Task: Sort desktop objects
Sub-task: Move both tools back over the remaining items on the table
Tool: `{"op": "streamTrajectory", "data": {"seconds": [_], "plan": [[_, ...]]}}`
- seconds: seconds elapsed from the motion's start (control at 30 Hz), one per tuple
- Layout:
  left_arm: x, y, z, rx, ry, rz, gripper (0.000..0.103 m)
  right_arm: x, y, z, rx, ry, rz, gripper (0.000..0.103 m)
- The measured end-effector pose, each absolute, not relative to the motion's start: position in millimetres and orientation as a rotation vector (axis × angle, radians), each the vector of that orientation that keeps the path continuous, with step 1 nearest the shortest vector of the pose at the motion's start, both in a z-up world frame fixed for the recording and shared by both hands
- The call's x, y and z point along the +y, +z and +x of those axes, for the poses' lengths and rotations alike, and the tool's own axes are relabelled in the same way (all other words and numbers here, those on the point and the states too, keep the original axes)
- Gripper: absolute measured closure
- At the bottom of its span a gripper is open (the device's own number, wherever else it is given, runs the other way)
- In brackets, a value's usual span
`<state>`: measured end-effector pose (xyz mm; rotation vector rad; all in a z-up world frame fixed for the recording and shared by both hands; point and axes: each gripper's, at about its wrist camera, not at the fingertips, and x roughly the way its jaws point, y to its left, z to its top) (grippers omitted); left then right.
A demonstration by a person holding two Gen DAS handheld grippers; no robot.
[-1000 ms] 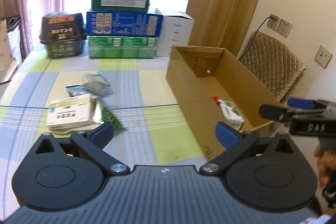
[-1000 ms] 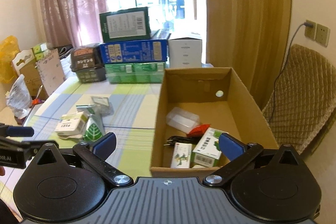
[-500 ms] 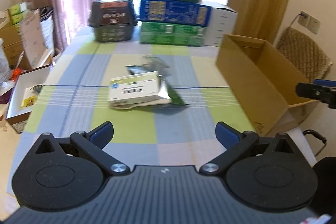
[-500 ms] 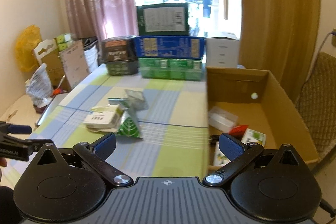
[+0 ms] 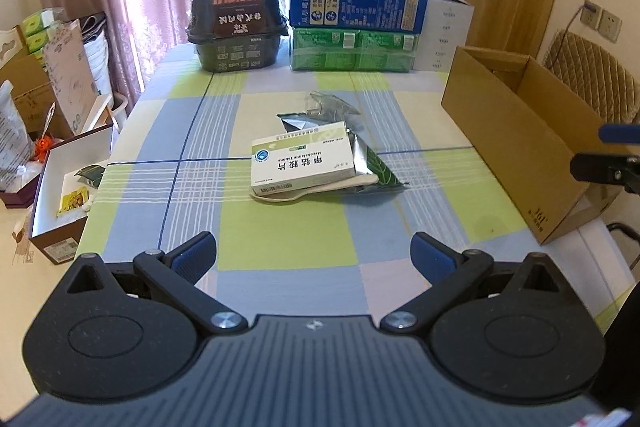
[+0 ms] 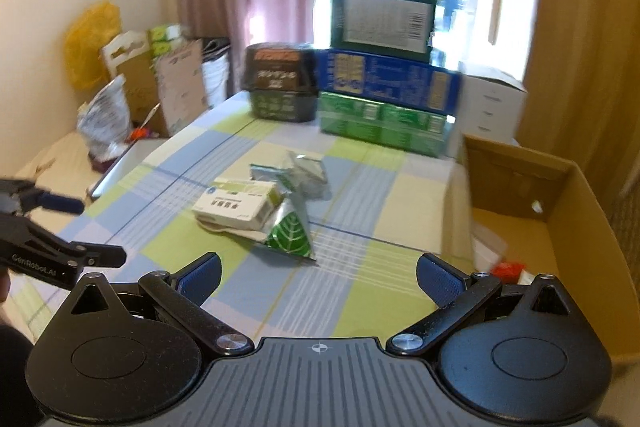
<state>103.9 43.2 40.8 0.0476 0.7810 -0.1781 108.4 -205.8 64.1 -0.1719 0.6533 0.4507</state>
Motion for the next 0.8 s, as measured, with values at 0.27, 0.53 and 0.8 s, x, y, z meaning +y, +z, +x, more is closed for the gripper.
{"op": "streamTrajectory", "data": {"seconds": [0.27, 0.53, 0.8], "plan": [[58.1, 22.0, 131.2, 0.822, -0.259, 0.168, 0.002, -152.5, 47.8, 148.4, 0.652, 0.68, -0.397, 0.002], [71.8, 7.0, 166.4, 0.789, -0.397, 0.449, 0.002, -101.1, 16.3, 200.7, 0.681, 0.875, -0.65, 0.002], [82.2, -9.5, 205.0, 0.785, -0.529, 0.608, 0.002, -56.3, -17.6, 246.3, 0.715, 0.997, -0.809, 0.002]]}}
